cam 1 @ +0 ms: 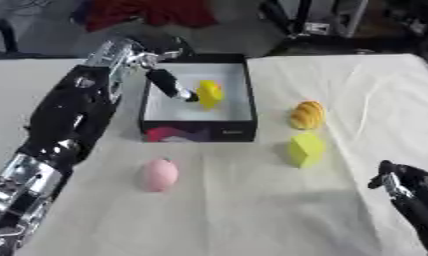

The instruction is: Pick up objects on the table and place them in the box.

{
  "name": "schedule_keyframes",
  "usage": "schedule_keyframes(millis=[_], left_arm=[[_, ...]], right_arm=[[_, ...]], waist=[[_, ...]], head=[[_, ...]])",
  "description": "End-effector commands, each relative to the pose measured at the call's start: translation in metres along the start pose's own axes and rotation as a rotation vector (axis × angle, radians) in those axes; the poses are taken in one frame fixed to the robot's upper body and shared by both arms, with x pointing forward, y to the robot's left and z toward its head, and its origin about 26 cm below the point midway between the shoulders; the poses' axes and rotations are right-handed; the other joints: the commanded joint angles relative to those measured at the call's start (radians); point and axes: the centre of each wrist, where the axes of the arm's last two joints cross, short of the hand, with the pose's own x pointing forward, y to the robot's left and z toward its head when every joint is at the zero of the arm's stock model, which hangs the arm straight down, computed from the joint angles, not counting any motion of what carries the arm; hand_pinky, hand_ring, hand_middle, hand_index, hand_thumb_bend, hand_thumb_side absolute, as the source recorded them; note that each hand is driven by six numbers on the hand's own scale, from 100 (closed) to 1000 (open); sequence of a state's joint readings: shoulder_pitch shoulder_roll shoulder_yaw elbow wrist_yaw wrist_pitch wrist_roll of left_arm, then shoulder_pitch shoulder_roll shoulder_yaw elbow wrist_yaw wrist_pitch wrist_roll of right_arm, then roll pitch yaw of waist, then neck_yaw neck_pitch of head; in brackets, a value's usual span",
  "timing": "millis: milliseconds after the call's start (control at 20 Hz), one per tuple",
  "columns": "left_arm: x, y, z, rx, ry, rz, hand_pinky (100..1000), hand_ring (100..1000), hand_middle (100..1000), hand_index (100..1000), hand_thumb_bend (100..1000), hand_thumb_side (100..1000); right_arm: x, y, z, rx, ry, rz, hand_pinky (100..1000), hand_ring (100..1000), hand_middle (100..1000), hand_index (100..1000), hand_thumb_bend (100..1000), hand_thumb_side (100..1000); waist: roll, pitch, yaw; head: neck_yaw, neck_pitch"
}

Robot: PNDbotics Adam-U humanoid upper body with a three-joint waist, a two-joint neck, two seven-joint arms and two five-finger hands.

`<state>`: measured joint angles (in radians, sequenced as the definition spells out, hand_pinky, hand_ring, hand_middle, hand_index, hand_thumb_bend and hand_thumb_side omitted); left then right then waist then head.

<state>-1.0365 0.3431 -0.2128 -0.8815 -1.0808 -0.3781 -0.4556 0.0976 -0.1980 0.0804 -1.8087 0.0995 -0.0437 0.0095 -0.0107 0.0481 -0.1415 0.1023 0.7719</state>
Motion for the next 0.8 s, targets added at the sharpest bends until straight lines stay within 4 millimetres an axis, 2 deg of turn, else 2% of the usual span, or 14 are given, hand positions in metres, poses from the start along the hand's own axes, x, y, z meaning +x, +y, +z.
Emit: schedule_keyframes(millis=[50,150,300,500,650,800], left_arm=[[-0.006,0.031,0.013,0.058,-0.01,-0.046,769,673,735,853,500,619],[-0.007,0.038,0.023,0.08,-0.041,-0.102,772,678,734,847,484,596],[-0.01,0.028,0.038,0.021,-0.096,-0.171,772,684,736,846,470,571],[-0.01,0.001,0.059,-0.123,-0.184,-0.245,760,664,713,832,463,535],[-0.015,-0.029,0.076,-0.27,-0.244,-0.261,751,657,702,822,475,507],[-0.015,-0.055,0.077,-0.375,-0.322,-0.228,747,660,705,826,478,490]], right_arm=[[0.002,-0.006,0.0,-0.007,-0.006,0.014,705,513,429,453,100,576],[0.001,-0.008,0.001,-0.014,-0.002,0.022,705,513,429,453,100,573],[0.0,-0.01,0.002,-0.017,0.002,0.032,705,513,429,453,100,574],[0.0,-0.011,0.003,-0.016,0.003,0.04,705,513,429,454,100,579],[0.001,-0.01,0.001,-0.006,-0.003,0.04,705,513,429,454,100,577],[0.002,-0.009,0.0,-0.001,-0.007,0.039,705,513,429,453,100,573]], waist=[[-0.006,-0.028,0.009],[-0.001,-0.032,0.018],[0.007,-0.034,0.022],[0.013,-0.034,0.022],[0.015,-0.032,0.01],[0.015,-0.03,0.003]], head=[[-0.011,-0.002],[-0.022,-0.002],[-0.029,-0.002],[-0.037,-0.002],[-0.028,-0.002],[-0.027,-0.002]])
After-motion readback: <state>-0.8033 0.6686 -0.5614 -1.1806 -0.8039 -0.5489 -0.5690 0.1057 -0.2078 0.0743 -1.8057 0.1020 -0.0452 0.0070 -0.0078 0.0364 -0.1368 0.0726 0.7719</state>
